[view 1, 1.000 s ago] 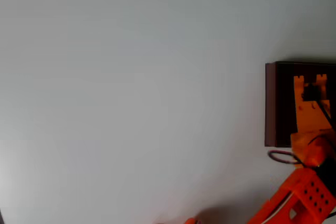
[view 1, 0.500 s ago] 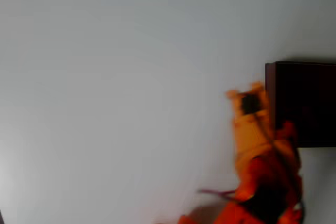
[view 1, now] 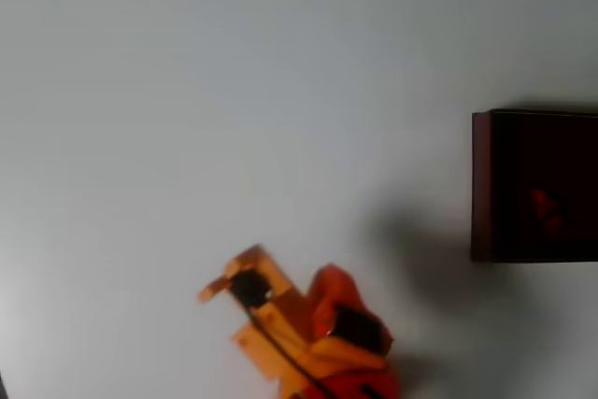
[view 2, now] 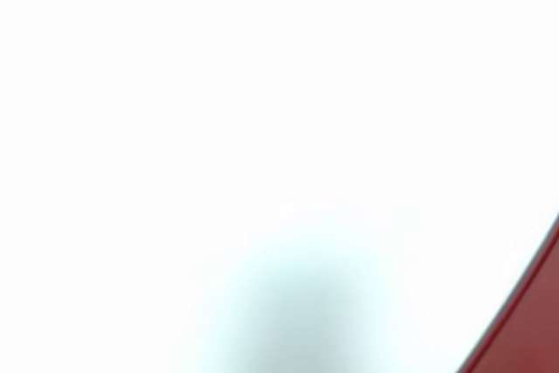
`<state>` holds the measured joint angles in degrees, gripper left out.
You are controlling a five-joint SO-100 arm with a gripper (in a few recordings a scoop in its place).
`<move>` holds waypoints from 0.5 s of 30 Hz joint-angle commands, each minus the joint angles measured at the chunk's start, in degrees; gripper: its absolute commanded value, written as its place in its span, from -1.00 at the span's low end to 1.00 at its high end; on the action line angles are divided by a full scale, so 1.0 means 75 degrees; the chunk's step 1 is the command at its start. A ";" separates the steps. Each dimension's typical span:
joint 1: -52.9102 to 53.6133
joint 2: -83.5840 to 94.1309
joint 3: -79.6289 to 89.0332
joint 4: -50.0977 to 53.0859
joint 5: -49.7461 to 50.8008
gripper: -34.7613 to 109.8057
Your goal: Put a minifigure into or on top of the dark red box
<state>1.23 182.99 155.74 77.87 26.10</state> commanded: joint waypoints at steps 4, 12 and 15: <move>-0.1395 0.1219 0.0305 0.0645 -0.0715 -0.52; -0.1781 0.1184 0.0926 0.0598 -0.1148 -0.52; -0.2109 0.1195 0.1395 0.0117 -0.2039 -0.52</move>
<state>-12.48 191.16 164.18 80.68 14.85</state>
